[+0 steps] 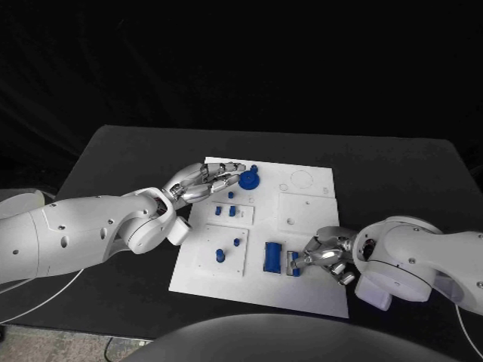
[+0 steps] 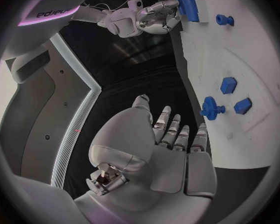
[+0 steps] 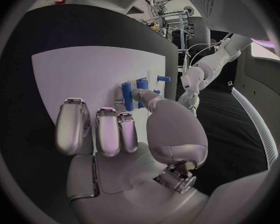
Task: Assemble the parts on the task board
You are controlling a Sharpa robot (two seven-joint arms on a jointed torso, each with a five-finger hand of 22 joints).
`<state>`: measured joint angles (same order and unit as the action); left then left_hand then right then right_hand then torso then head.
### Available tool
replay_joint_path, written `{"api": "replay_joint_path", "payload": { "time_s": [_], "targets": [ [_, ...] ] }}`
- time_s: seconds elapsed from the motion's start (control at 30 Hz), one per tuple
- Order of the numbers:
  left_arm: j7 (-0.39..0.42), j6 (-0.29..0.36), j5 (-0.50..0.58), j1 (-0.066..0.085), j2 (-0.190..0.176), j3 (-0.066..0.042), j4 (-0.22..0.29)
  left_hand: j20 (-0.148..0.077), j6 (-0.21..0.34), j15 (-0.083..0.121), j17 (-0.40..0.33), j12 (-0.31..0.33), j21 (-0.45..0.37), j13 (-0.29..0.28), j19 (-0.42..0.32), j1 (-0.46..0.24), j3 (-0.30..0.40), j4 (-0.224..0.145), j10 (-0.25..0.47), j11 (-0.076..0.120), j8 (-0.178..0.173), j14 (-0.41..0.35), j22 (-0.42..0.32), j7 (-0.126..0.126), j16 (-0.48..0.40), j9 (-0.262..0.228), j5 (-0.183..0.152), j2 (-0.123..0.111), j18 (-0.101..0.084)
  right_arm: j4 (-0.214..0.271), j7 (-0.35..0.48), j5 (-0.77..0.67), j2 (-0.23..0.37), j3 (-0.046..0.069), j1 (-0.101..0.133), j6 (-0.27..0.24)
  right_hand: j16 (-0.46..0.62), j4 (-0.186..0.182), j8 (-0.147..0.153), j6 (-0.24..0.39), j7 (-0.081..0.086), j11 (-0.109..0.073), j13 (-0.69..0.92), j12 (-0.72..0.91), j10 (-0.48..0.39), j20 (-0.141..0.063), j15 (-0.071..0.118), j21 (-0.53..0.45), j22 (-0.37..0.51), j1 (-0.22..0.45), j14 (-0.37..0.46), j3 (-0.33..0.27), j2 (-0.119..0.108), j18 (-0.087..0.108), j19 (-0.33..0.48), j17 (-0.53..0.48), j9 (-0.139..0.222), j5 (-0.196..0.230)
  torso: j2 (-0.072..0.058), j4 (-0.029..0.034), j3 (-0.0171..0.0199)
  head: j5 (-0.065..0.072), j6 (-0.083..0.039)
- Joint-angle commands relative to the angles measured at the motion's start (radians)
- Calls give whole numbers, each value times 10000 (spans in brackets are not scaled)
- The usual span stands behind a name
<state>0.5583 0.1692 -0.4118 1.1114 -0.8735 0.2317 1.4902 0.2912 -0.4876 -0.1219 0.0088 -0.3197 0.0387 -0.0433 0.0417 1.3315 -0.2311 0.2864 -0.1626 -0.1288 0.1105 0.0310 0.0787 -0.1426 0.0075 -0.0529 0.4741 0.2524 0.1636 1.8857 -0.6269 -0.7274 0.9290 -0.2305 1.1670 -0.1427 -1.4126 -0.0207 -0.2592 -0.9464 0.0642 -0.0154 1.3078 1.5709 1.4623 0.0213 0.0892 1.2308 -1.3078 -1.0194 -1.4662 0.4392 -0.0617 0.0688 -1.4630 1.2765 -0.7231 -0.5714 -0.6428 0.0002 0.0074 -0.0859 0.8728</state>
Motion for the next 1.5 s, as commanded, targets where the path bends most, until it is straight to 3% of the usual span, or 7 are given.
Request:
{"api": "replay_joint_path", "payload": {
  "time_s": [0.03, 0.3, 0.57, 0.93, 1.23, 1.37, 1.5],
  "targets": [
    [43, -232, 10, -8, 14, -4, 13, 3, -23, -73, 13, -50, 36, -11, 82, 134, 49, 0, -11, -26, 9, 7, 8, -78, 60, 1, 45, -1, 145, -27, -24, -270, -48, 0, -5, 100, 62, -32, -71, 59, 2, 23, 2630, -1, 1085, 79, -100, -89, -1673, 96, -510, -95, 19, 29, 23, -44, 1, 6, 1, -2, 1, -2, -2],
    [14, -251, 10, -8, 8, -4, 12, 5, -30, -79, 14, -52, 41, -11, 89, 158, 60, -4, -13, -33, 12, 12, 14, -83, 62, 0, 66, 1, 144, -82, -37, -458, -66, 0, -6, 144, 89, -167, -106, 88, 2, 26, 2630, -1, 1085, 88, -104, -127, -1659, 234, -506, -294, 96, 37, 44, -77, 65, 223, 1, -4, 3, -15, -2],
    [-8, -283, 10, -10, 26, -4, 0, 7, -31, -86, 14, -48, 43, -11, 92, 187, 73, -9, -12, -39, 13, 14, 13, -88, 63, 0, 88, 4, 142, -105, -47, -493, -140, 0, -7, 236, 68, -273, -156, 127, 4, 30, 2630, -1, 1085, 94, -109, -111, -1662, 306, -523, -565, 151, 33, 42, -36, 180, 962, -4, -6, 1, -2, -2],
    [-41, -314, 10, -12, 26, -4, -2, 9, -50, -97, 14, -49, 49, -11, 98, 241, 98, -22, -14, -48, 19, 19, 16, -98, 64, -2, 130, 8, 138, -92, -78, -679, -169, 0, -11, 403, 61, -760, -194, 215, 52, 76, 2630, -1, 1085, 131, -149, -155, -1649, 819, -530, -1466, -33, 41, 61, -25, 406, 2923, 4, -3, 2, -52, -2],
    [-79, -333, 10, -13, 20, -4, 1, 10, -57, -103, 14, -48, 51, -11, 100, 278, 114, -29, -15, -54, 22, 20, 16, -106, 64, -3, 161, 8, 134, -50, -50, -753, -113, 0, -17, 348, 52, -1380, -379, 322, 42, 72, 2630, -1, 1085, 138, -145, -209, -1635, 1257, -532, -2406, 12, 53, 80, -17, 575, 4761, -2, -2, 2, -76, -2],
    [-89, -336, 10, -13, 7, -4, 13, 11, -65, -110, 14, -51, 53, -12, 103, 316, 131, -38, -18, -61, 24, 23, 17, -112, 64, -4, 193, 9, 130, 83, 31, -852, 38, 0, -23, 92, 26, -1728, -492, 293, 23, 61, 2630, -1, 1085, 131, -139, -264, -1621, 1446, -540, -2789, 104, 66, 100, 26, 622, 4797, -3, -2, 2, -84, -2],
    [-91, -334, 10, -13, -11, -4, 26, 11, -75, -115, 15, -54, 58, -13, 108, 356, 148, -44, -22, -66, 28, 26, 21, -116, 65, -5, 236, 9, 127, 314, 219, -1390, 328, 0, -29, 10, 0, -1746, -672, 221, -20, 23, 2630, -1, 1085, 108, -110, -248, -1626, 1148, -548, -2965, 214, 64, 92, 65, 619, 4479, 2, 0, 3, -120, -2]
  ]
}}
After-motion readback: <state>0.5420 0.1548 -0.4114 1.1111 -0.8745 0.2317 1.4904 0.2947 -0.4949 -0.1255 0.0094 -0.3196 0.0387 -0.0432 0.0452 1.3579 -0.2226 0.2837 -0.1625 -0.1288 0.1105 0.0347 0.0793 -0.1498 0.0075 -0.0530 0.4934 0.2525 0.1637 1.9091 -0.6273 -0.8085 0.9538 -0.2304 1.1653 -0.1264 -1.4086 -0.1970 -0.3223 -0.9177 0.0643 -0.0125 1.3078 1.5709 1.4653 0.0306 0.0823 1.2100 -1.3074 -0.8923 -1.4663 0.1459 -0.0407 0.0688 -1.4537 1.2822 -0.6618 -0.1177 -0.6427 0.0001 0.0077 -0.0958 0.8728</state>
